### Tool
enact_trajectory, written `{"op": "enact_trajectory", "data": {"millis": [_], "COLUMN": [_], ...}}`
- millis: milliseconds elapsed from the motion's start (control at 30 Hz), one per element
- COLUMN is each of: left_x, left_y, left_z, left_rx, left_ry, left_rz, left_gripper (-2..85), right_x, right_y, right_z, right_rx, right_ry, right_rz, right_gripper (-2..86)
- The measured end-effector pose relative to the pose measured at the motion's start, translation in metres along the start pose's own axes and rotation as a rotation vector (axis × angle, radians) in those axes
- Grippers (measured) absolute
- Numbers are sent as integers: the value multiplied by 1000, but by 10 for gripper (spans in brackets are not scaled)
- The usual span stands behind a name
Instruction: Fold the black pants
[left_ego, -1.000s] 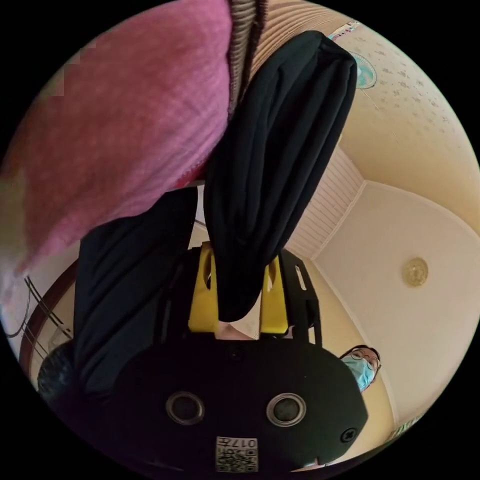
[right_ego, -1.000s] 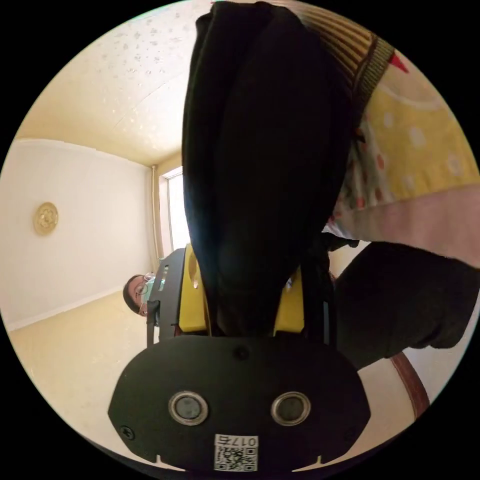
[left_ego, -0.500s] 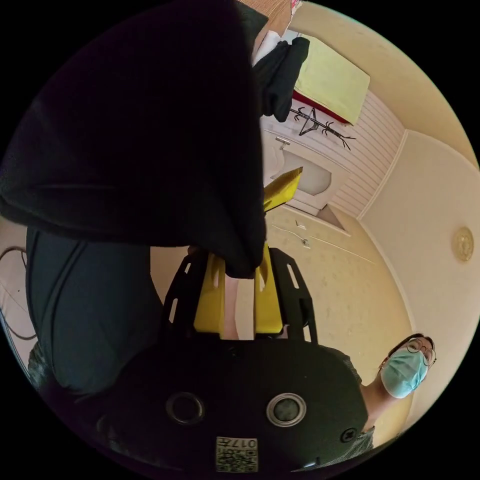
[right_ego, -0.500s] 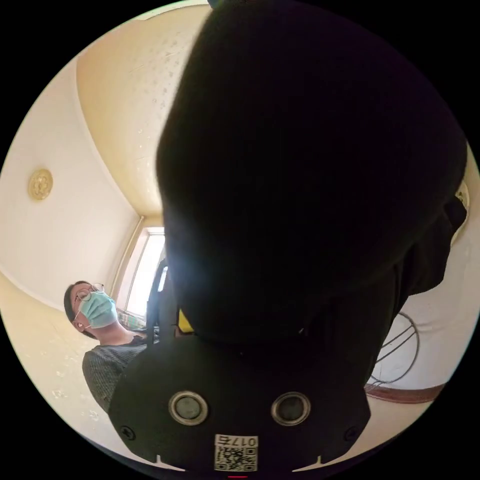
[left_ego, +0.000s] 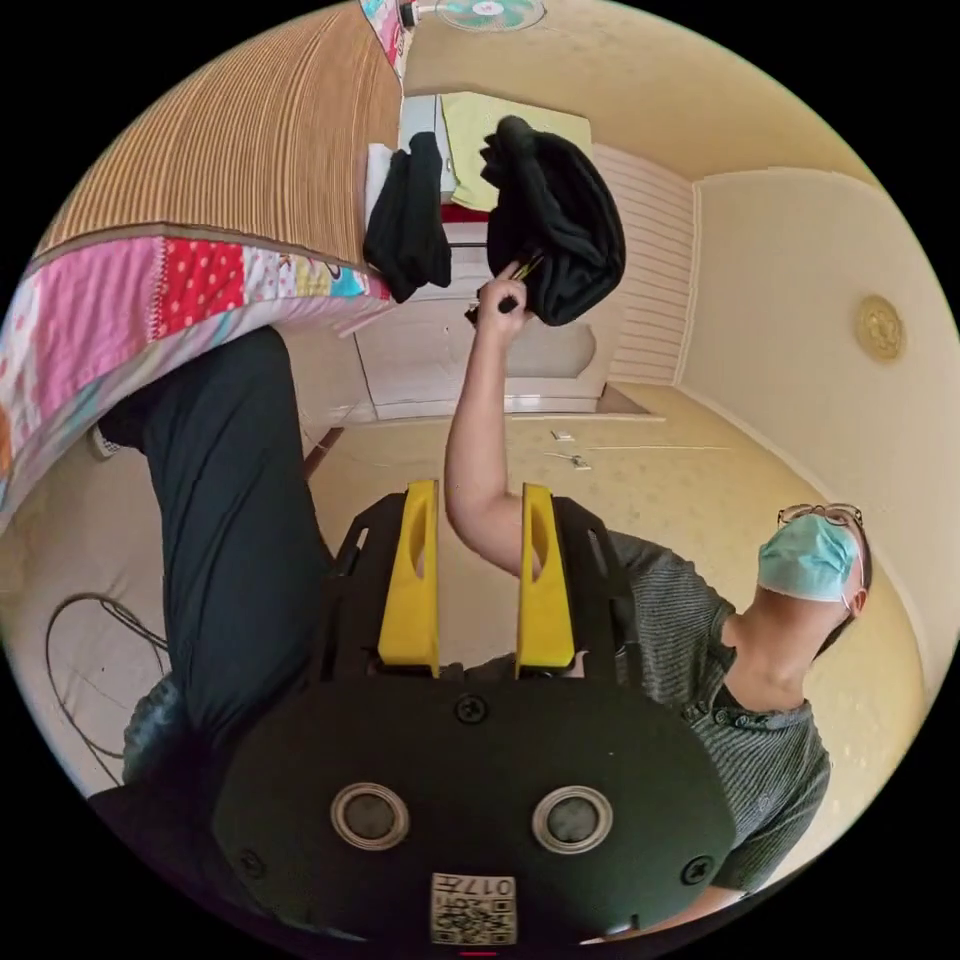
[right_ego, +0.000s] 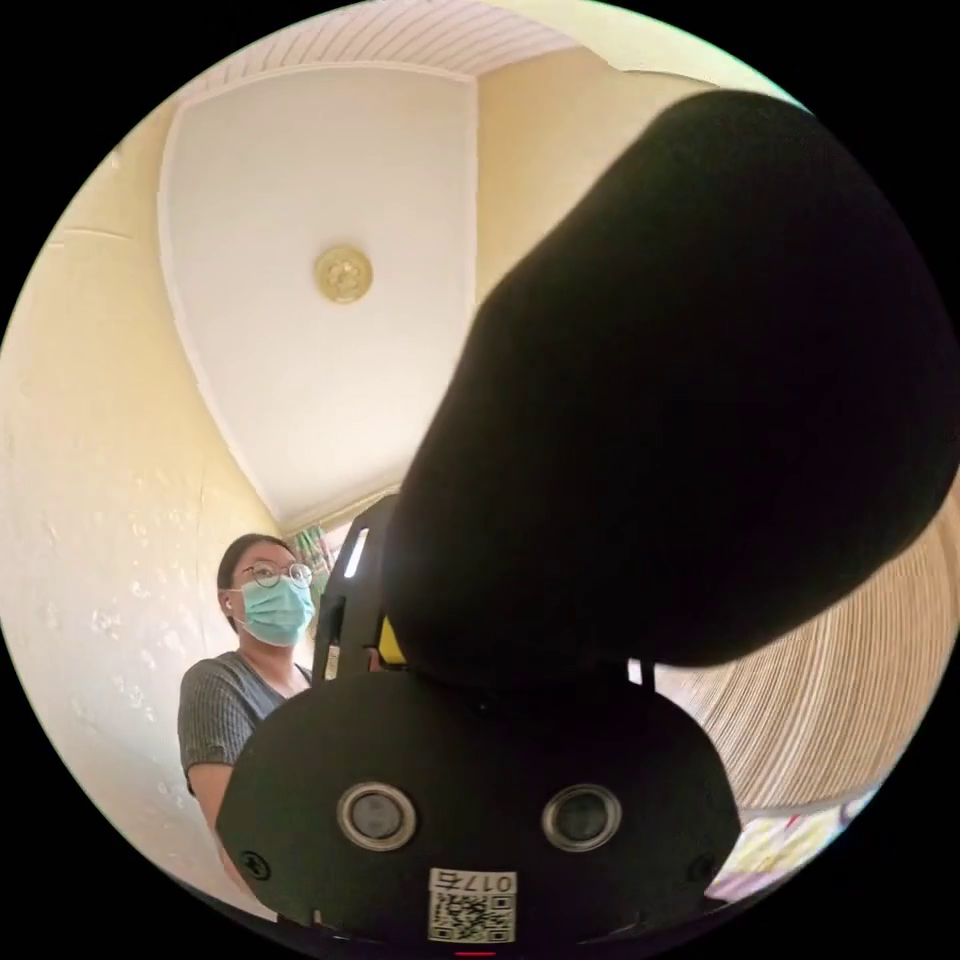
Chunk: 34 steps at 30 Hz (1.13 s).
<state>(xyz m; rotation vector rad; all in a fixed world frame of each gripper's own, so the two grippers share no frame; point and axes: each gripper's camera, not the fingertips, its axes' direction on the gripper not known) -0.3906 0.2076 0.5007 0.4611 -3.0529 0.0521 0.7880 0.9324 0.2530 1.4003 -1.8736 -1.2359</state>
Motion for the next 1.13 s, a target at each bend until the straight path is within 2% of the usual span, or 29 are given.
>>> {"op": "enact_trajectory", "data": {"millis": [100, 167, 267, 400, 433, 467, 533, 600, 700, 767, 833, 900, 967, 1000, 1033, 1067, 1133], "left_x": [-4, -8, -14, -19, -17, -12, -1, 12, 32, 42, 49, 62, 91, 97, 109, 119, 134], "left_y": [28, 52, 86, 113, 111, 105, 97, 89, 74, 80, 99, 114, 120, 120, 117, 113, 109], "left_z": [-39, -64, -87, -89, -82, -72, -56, -40, -14, 2, 9, 12, 16, 17, 18, 17, 8], "left_rx": [163, 305, 488, 642, 635, 618, 614, 628, 629, 681, 783, 854, 889, 897, 906, 914, 950], "left_ry": [-27, -34, -123, -171, -181, -195, -234, -292, -474, -645, -725, -844, -1144, -1227, -1360, -1445, -1518], "left_rz": [-50, -88, -136, -211, -213, -201, -177, -148, -120, -166, -188, -205, -204, -217, -239, -247, -262], "left_gripper": [124, 124, 123, 119, 116, 111, 98, 88, 76, 66, 54, 43, 32, 31, 31, 33, 50], "right_x": [3, 23, 69, 139, 141, 139, 126, 112, 94, 100, 107, 113, 119, 125, 128, 127, 112], "right_y": [-95, -131, -148, -73, -44, -33, 8, 50, 141, 200, 279, 335, 384, 410, 429, 436, 444], "right_z": [3, -11, -49, -152, -173, -178, -187, -188, -169, -141, -91, -50, -4, 30, 64, 81, 132], "right_rx": [-9, 22, 55, 280, 277, 255, 222, 250, 238, 93, -131, -273, -459, -609, -724, -759, -765], "right_ry": [96, 167, 399, 785, 946, 987, 899, 848, 931, 900, 807, 813, 1055, 1242, 1312, 1298, 1142], "right_rz": [-127, -72, 85, 545, 608, 585, 411, 367, 459, 527, 530, 552, 600, 607, 545, 498, 298], "right_gripper": [157, 151, 140, 120, 117, 117, 99, 71, 30, 18, 10, 7, 5, 5, 4, 4, 5]}}
